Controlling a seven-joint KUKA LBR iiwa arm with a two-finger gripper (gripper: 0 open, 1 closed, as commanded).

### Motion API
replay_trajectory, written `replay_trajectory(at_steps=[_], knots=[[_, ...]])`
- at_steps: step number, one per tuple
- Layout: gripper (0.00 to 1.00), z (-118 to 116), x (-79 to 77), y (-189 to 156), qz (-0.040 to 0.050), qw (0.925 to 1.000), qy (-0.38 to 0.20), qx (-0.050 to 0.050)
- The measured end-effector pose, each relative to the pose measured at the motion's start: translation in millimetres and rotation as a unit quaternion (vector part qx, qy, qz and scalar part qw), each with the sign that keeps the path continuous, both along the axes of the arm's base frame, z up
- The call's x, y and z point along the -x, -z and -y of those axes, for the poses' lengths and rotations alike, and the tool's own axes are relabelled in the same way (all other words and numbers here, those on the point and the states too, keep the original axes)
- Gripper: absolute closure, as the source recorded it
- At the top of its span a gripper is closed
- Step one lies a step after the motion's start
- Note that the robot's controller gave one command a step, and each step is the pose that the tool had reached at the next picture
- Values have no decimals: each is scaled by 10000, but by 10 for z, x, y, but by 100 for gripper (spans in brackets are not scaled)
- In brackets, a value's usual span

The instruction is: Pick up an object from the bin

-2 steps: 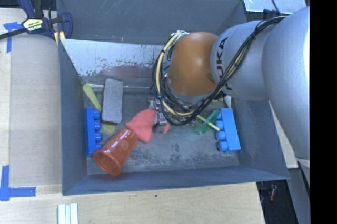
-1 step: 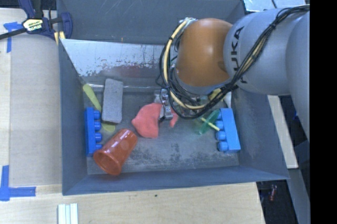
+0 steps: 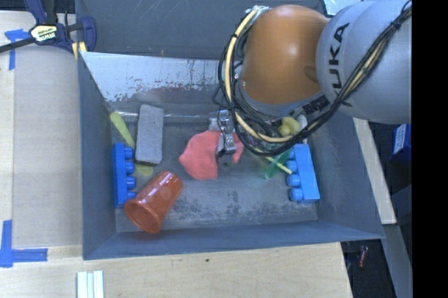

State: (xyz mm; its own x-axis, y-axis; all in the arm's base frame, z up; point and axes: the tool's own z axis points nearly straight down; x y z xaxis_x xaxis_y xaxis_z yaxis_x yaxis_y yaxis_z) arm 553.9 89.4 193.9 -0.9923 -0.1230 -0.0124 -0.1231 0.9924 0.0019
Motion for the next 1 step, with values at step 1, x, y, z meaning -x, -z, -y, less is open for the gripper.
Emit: replay_trajectory(at_steps=[1], knots=[[100,-12,-69,-87,-15,10000,-46,-2]])
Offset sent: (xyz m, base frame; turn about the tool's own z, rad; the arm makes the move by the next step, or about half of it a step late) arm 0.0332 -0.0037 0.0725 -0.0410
